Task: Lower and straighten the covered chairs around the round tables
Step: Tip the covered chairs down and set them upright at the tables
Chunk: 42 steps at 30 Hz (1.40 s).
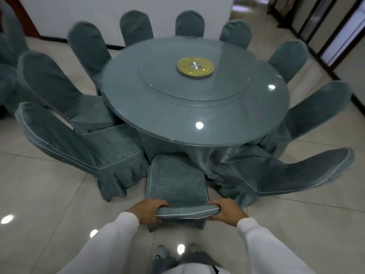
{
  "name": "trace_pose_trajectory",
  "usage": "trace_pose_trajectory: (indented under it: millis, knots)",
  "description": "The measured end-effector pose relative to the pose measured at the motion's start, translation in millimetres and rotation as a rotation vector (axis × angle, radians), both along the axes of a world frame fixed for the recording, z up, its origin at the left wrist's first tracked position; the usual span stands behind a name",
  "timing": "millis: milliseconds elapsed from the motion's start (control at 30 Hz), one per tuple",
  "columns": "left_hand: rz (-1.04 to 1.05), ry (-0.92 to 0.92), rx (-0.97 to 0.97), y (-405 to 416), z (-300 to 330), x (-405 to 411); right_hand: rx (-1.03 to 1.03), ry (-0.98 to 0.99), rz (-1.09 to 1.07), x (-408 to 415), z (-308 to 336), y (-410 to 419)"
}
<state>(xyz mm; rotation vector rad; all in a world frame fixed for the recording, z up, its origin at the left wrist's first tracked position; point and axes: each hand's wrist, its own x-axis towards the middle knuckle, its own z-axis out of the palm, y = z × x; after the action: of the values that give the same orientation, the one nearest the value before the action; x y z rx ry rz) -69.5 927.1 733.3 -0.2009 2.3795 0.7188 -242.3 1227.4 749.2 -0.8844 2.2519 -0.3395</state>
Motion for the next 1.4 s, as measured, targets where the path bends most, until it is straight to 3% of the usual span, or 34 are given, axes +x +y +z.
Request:
trace_pose_trajectory:
  millis: [100,200,867,1067,1400]
  knots:
    - [-0.030,0.059,-0.044,1.3,-1.9,4.7,0.083,0.250,0.114,-1.7,2.0,-13.0]
    - [-0.037,0.076,-0.030,-0.4,-0.8,2.4,0.158,0.349,0.223,-6.7,8.0,-21.1]
    - [-0.040,0.063,0.011,-7.3,0.7,17.6,0.264,0.210,0.388,7.9,8.1,-46.2]
    - [-0.026,0.069,0.003,-9.2,-3.9,5.6,0.238,0.236,0.302,1.3,10.7,-40.0]
    - [0.146,0.113,-0.169,-11.8,-14.5,-11.0,0.269,0.284,0.327,-8.1,15.0,-61.2]
